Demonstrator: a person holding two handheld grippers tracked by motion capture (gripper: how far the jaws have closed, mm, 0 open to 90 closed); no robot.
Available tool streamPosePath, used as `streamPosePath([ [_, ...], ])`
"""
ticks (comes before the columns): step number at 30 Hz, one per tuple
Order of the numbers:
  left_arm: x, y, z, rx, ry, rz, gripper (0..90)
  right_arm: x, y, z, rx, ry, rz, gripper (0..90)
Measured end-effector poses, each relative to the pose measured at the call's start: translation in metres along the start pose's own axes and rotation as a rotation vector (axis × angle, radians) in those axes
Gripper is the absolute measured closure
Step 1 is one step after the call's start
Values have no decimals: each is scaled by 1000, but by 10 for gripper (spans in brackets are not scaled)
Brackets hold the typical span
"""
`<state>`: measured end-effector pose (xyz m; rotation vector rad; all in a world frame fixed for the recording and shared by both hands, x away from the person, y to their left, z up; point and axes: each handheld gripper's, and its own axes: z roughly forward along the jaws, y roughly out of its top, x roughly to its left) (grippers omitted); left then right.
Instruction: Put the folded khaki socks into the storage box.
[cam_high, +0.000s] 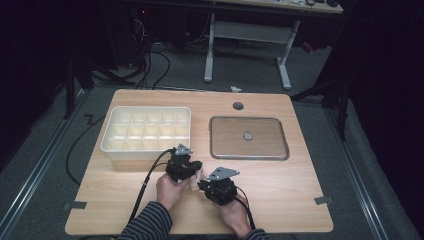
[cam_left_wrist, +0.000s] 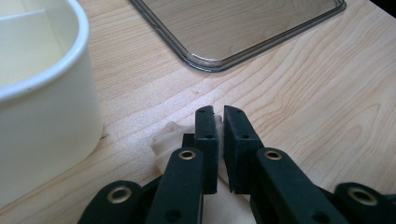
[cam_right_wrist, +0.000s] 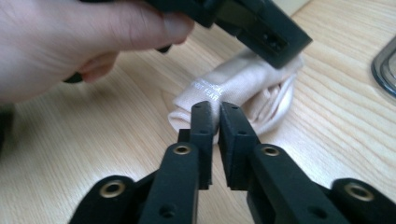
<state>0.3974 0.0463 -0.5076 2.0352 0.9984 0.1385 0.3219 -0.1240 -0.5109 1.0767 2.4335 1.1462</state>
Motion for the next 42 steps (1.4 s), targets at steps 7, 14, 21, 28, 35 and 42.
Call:
streamPosePath([
  [7,-1,0,2,-1,1,5,851,-5,-5,-2,15,-11,2,868],
  [14,1,-2,9,8,2,12,846,-10,-10,1,42,-18,4,875],
  [21,-1,-3,13,8,8,53,846,-15,-14,7,73,-12,22,880],
  [28,-7,-2,3,4,-3,90,688,-16,-13,6,62,-5,34,877],
  [35,-16,-11,-19,-13,74,110,533,-15,-14,7,62,-6,44,876],
  [42,-19,-29,-25,13,121,71,450,-16,-14,8,58,-5,47,875],
])
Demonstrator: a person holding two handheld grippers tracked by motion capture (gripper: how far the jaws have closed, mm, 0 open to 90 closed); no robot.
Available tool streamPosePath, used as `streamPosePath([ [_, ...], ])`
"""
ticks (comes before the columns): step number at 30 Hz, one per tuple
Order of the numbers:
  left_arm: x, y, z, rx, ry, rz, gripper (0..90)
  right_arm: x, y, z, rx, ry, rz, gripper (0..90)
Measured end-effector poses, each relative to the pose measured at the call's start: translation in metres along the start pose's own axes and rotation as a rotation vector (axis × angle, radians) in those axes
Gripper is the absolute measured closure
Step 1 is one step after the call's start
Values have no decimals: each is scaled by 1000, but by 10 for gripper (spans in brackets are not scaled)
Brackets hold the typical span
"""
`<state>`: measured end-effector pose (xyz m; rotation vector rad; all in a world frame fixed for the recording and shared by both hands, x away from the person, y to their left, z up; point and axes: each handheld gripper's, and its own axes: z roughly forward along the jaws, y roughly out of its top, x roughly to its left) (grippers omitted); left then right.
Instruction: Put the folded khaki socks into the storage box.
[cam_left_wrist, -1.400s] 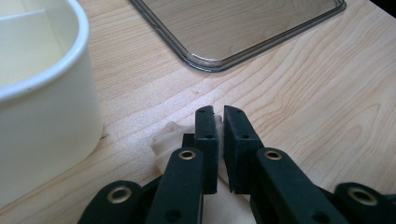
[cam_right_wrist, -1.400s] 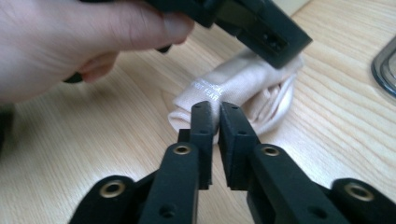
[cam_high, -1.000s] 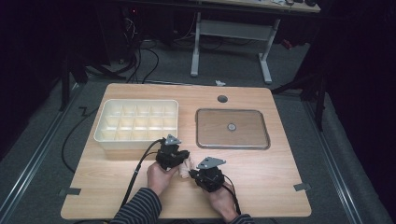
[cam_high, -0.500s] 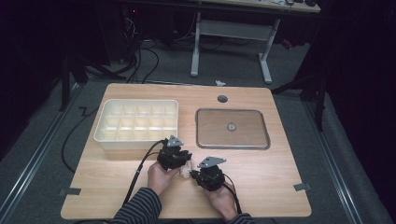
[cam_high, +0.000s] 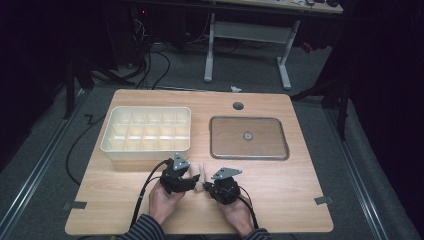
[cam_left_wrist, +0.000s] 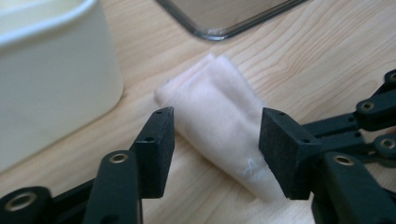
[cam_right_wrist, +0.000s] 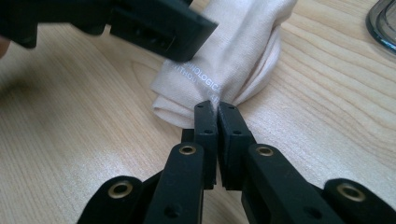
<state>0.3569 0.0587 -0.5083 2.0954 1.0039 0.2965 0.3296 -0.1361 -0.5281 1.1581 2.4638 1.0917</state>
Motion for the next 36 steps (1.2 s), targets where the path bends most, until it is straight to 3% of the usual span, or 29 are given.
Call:
streamPosePath([
  [9,-4,-9,3,14,18,-54,423,0,0,1,1,3,-12,875],
  [12,-4,-9,4,20,33,-42,428,1,1,1,0,0,-21,875],
  [18,0,-7,8,31,34,-58,436,1,3,4,-1,-16,-37,874],
  [32,8,-7,10,32,-12,-74,429,4,3,5,-13,-32,-59,855],
  [35,6,-7,9,23,-12,-31,465,6,2,4,-17,-44,-64,814],
  [36,7,-7,9,25,-19,-36,471,6,1,3,-14,-50,-60,799],
])
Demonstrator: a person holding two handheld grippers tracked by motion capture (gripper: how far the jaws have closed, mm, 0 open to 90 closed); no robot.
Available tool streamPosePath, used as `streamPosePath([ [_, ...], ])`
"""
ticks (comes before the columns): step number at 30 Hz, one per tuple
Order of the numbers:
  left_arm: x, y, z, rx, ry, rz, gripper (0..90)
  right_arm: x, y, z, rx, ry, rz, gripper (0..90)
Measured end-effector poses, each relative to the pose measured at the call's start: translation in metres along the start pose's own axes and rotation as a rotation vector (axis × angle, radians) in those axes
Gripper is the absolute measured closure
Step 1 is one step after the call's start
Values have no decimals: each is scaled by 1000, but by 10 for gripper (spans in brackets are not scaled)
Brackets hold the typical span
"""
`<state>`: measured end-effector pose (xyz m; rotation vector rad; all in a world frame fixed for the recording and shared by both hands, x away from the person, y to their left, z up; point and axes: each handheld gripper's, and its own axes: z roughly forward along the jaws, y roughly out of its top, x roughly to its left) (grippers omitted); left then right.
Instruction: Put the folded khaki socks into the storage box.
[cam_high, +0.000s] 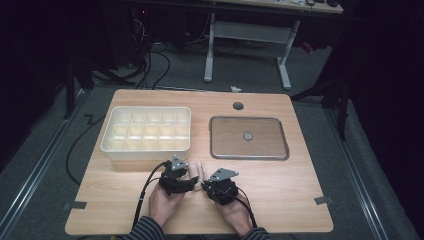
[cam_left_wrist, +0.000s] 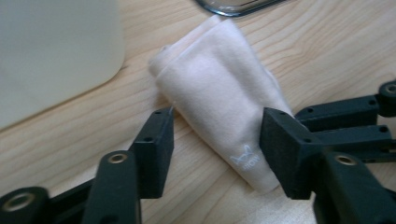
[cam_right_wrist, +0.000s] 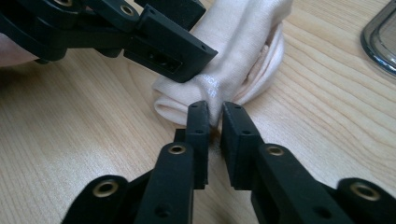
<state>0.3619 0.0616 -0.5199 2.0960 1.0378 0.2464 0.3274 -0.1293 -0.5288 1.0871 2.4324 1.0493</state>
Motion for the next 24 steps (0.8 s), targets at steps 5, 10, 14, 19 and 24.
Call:
streamPosePath([
  [5,5,2,-3,1,-13,-21,420,-2,-1,-6,-23,-9,24,729],
  [10,8,5,-9,-27,-14,-48,376,-2,0,-14,-47,-25,12,676],
  [14,12,8,-12,-21,-13,-56,356,-5,0,-19,-77,-39,10,659],
  [19,17,10,-12,-38,-24,-103,356,-12,-5,-28,-96,-57,28,636],
  [24,17,11,-12,-37,-14,-110,352,-26,-13,-40,-115,-88,61,614],
])
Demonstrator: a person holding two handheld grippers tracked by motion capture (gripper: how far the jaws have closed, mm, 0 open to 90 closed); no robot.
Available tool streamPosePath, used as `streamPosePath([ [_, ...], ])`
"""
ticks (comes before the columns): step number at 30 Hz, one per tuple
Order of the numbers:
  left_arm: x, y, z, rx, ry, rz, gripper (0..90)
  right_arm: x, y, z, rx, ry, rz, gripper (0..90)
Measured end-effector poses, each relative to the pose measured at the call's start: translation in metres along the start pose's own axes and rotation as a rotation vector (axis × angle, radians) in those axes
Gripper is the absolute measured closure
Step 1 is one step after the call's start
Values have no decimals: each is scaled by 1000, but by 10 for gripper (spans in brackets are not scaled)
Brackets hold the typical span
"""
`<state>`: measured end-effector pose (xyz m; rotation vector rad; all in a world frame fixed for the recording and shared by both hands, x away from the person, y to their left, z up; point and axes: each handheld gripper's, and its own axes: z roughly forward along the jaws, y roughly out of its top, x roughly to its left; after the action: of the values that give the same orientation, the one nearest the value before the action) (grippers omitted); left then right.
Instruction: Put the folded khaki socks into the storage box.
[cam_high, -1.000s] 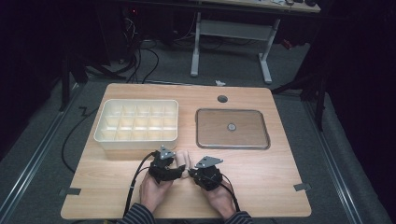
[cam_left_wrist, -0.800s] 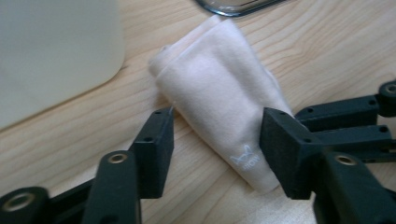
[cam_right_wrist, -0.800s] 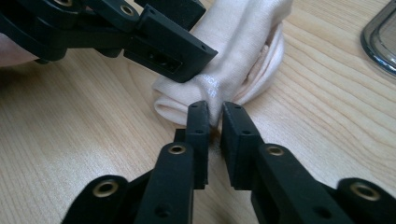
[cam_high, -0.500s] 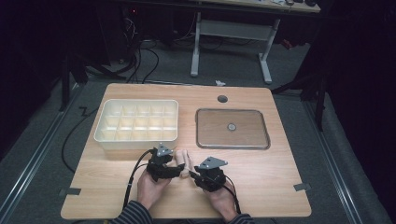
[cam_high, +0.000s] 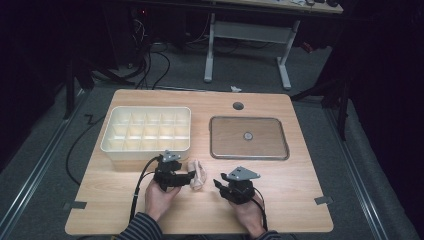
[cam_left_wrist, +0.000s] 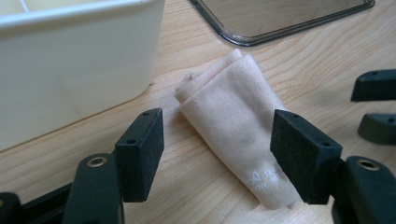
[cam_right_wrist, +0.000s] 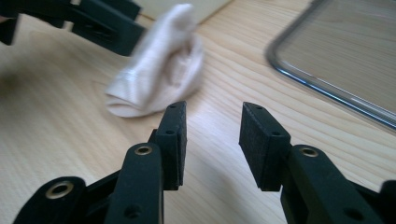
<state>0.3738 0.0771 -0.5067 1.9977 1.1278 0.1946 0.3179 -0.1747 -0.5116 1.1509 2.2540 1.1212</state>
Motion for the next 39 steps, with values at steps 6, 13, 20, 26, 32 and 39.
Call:
streamPosePath([
  [6,-2,8,1,6,7,12,338,-22,-11,-10,-1,-60,48,598],
  [13,2,10,11,18,0,-27,337,-48,-22,-22,-6,-147,82,571],
  [20,1,8,21,31,-4,-27,417,-69,-36,-28,17,-222,117,538],
  [26,-2,6,25,49,-18,-15,500,-81,-43,-29,43,-249,161,522],
  [32,-1,5,27,53,-43,-4,573,-88,-46,-32,80,-294,171,498],
  [39,-1,4,28,44,-67,27,644,-91,-47,-33,86,-292,188,417],
])
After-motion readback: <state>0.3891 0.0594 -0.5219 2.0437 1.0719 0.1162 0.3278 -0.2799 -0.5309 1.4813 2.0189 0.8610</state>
